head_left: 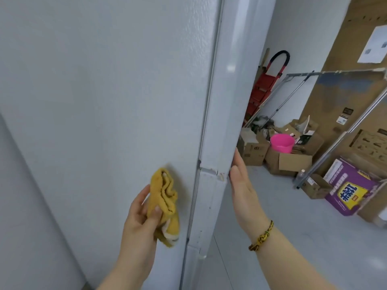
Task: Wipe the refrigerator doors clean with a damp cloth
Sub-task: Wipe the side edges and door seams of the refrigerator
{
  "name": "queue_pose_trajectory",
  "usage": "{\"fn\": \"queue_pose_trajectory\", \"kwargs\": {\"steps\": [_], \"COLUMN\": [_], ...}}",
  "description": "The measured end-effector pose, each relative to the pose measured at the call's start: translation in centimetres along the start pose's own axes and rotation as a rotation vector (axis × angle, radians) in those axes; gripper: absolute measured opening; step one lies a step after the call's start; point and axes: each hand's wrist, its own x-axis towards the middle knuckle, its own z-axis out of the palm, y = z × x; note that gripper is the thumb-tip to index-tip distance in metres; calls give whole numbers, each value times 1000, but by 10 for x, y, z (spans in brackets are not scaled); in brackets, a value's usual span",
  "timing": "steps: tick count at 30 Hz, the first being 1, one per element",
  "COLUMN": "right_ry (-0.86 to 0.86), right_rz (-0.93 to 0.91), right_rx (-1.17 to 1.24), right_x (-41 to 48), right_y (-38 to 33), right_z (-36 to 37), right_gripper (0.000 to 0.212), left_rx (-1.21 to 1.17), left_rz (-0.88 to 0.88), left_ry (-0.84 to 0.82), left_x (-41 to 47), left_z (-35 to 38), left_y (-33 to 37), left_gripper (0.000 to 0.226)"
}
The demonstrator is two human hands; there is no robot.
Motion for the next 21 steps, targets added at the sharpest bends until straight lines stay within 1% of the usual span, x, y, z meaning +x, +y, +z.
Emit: {"fn": "queue_pose_trajectory", "kwargs": {"steps": [2,4,5,7,9,10,11,12,13,15,16,17,18,19,21], "right_ry": [-15,-4,-3,-9,-19,-18,-18,-25,-24,-35,-39,-43,-49,-51,-42], "right_rz": [40,40,33,34,27,23,17,12,3,-4,-3,-8,-15,-24,-28], "right_rx": [7,-5,-2,12,-21,-34,-32,-25,-12,8,18,24,21,16,15], "right_x": [-3,-3,-3,-5,-11,-13,-14,-14,-13,-12,-11,-11,-10,-11,-10], "right_y": [6,8,9,13,20,23,26,27,27,29,30,31,33,34,37], "right_z": [3,3,4,8,11,12,11,11,11,10,9,9,8,7,6], "right_gripper": [49,49,50,52,59,62,61,59,63,86,93,96,94,88,63], "left_rx": [-136,-235,-266,-291,-238,-168,-83,26,171,391,435,441,418,377,287], "left_rz": [-195,-376,-454,-558,-582,-573,-555,-545,-533,-504,-499,-506,-531,-563,-592], "left_ry": [91,181,207,208,113,55,34,58,129,261,286,295,302,310,315], "left_x": [-7,-14,-18,-24,-25,-25,-24,-23,-21,-21,-23,-23,-21,-21,-19], "left_z": [-15,-20,-19,-10,5,13,20,25,28,31,31,30,27,26,27], "left_y": [-25,-49,-61,-80,-94,-98,-105,-113,-121,-130,-132,-136,-140,-141,-136], "left_gripper": [31,28,28,38,42,38,32,29,22,5,6,12,17,19,18]}}
